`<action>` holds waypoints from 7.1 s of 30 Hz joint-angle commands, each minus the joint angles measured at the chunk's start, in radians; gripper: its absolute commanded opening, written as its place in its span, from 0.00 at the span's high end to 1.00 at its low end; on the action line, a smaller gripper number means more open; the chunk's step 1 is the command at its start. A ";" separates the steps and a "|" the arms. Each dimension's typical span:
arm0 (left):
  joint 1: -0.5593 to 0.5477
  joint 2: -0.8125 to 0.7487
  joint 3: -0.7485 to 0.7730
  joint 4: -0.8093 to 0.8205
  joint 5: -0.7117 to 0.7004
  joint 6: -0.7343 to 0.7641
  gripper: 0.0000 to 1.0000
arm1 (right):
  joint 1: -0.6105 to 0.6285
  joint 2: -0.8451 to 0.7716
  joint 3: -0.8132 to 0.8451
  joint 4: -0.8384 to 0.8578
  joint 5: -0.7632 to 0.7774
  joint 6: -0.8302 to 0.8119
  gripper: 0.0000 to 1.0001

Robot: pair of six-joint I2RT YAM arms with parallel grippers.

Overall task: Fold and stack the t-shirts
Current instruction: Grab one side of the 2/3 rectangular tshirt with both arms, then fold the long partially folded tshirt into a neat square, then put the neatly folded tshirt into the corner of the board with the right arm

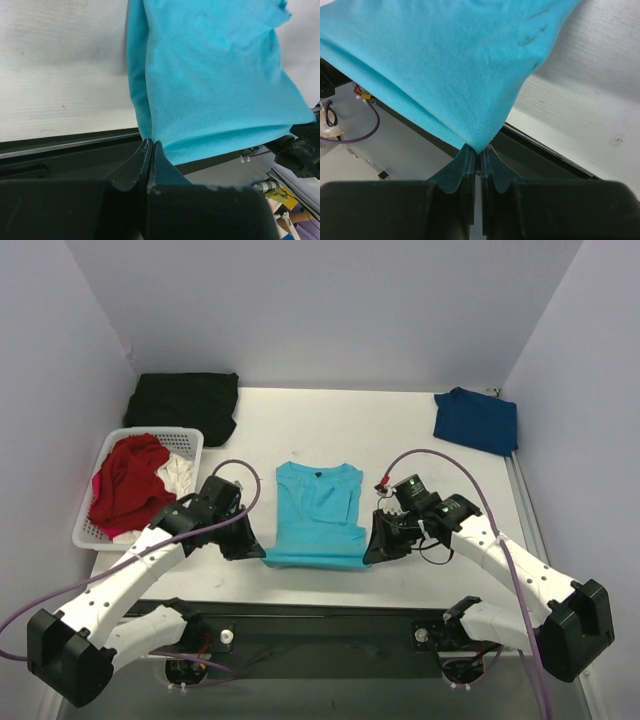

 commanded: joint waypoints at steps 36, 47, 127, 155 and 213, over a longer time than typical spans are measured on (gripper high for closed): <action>0.002 -0.101 0.212 -0.188 -0.194 0.004 1.00 | 0.034 -0.073 0.104 -0.134 0.059 0.000 1.00; 0.005 0.084 0.327 -0.091 -0.268 0.075 1.00 | 0.011 0.091 0.242 -0.109 0.130 -0.075 1.00; 0.290 0.345 0.303 0.377 -0.064 0.288 0.45 | -0.115 0.918 0.245 0.570 -0.050 0.026 0.56; 0.327 0.350 0.370 0.331 -0.016 0.357 0.45 | -0.253 1.060 0.940 -0.042 0.383 -0.213 1.00; 0.288 1.104 0.873 0.515 0.234 0.303 0.48 | -0.812 1.367 1.541 0.432 0.941 -0.452 1.00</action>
